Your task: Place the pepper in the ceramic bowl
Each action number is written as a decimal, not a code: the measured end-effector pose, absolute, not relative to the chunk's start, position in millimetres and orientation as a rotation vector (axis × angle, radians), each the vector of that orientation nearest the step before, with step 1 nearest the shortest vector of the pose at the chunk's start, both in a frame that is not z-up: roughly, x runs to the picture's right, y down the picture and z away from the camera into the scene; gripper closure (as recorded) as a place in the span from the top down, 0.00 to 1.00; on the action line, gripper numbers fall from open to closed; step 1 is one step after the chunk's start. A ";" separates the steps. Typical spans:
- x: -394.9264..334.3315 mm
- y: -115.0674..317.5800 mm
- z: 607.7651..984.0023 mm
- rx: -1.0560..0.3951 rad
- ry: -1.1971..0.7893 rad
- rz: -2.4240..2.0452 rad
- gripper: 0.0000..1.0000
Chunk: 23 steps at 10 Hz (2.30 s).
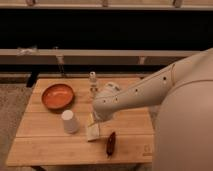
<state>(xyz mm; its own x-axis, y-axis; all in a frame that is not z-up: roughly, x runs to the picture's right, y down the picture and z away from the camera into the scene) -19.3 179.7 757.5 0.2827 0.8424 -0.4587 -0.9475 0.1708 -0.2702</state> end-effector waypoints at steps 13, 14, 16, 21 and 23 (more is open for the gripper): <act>44.2 290.7 781.1 -0.688 0.406 1.532 0.80; 41.6 291.7 783.1 -0.698 0.419 1.529 0.80; 44.5 292.5 782.0 -0.699 0.430 1.514 0.69; 35.4 281.0 770.6 -0.651 0.463 1.465 0.20; 36.1 263.0 749.0 -0.614 0.456 1.448 0.04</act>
<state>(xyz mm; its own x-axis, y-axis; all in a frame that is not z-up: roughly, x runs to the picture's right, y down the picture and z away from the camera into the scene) 36.1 263.0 749.0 0.0830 0.7709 -0.6316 -0.9937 0.0160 -0.1112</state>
